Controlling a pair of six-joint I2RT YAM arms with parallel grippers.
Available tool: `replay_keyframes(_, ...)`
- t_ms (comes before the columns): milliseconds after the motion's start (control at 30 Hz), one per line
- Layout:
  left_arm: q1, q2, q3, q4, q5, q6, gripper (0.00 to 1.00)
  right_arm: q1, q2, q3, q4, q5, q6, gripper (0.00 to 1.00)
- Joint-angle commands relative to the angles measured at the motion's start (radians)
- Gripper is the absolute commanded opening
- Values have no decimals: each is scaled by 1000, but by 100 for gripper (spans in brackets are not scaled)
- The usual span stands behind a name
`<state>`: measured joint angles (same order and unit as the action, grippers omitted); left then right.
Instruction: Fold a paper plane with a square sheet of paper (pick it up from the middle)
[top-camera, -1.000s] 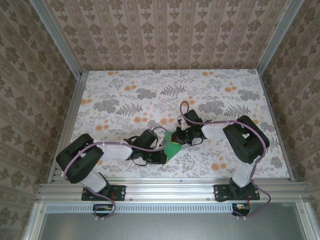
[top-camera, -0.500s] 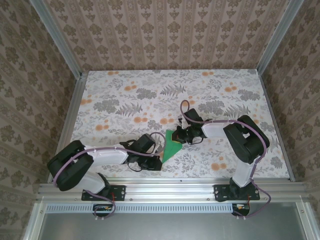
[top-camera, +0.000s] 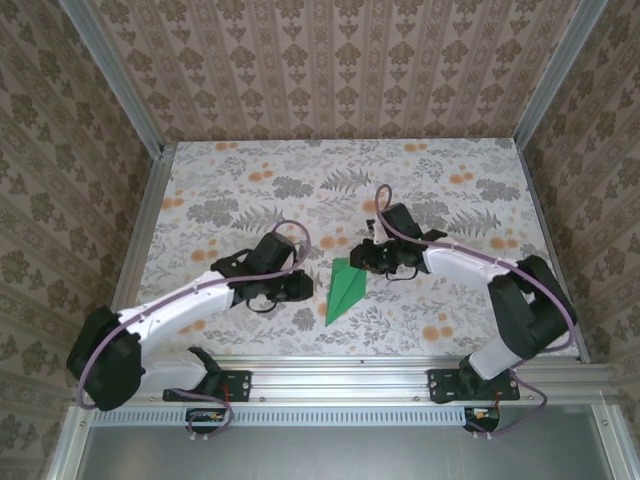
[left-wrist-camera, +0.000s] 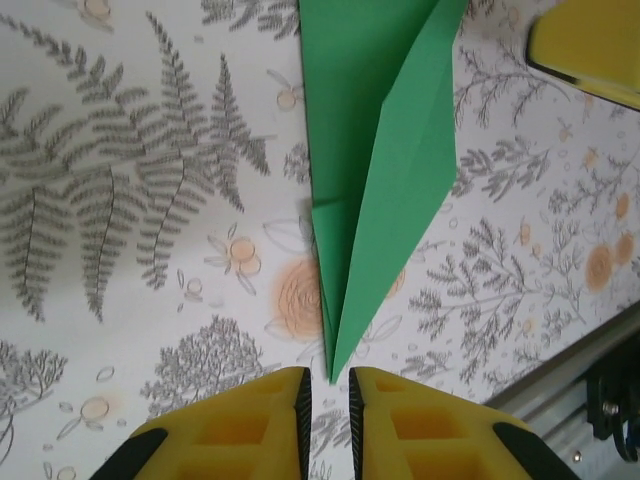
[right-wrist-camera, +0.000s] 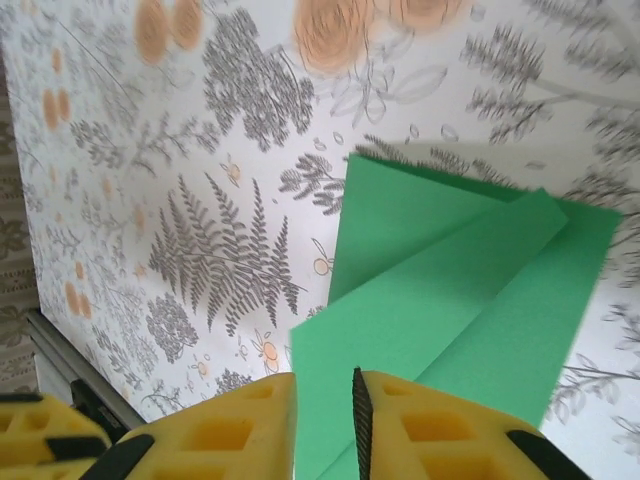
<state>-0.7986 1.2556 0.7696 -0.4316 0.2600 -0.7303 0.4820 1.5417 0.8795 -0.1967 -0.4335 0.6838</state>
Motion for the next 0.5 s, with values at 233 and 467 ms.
replay_keyframes(233,-80,317,248,-41,7,136,14,-26,-112,-162,-46,59,30,40)
replay_keyframes(467,-106,474,356,-137,-86,160,8,-21,-106,-229,23,3,71,45)
